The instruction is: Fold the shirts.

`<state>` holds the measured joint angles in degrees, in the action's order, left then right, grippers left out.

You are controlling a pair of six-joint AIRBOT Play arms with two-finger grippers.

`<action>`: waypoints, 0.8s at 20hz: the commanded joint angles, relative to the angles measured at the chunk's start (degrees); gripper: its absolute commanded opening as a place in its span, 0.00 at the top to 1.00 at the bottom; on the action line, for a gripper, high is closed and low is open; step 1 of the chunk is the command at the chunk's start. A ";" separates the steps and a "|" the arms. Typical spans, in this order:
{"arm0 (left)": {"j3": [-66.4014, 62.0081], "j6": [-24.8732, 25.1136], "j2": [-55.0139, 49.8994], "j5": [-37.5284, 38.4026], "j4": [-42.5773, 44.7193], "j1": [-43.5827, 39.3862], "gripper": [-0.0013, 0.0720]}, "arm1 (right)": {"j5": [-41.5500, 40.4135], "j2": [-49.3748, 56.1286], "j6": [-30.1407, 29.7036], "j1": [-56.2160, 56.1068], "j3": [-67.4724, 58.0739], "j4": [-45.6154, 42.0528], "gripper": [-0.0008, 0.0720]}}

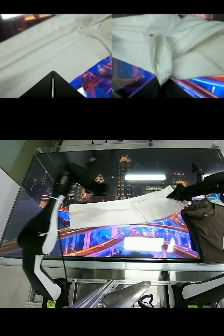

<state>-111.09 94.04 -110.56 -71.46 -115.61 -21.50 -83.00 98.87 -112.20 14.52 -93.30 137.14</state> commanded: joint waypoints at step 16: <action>-6.25 2.45 4.33 -9.14 -13.29 -3.26 0.96 | -8.13 -13.81 8.00 -6.29 -2.78 0.48 0.96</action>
<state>-117.40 94.98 -116.20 -72.14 -127.72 -30.89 -92.05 84.36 -104.92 9.89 -96.07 137.80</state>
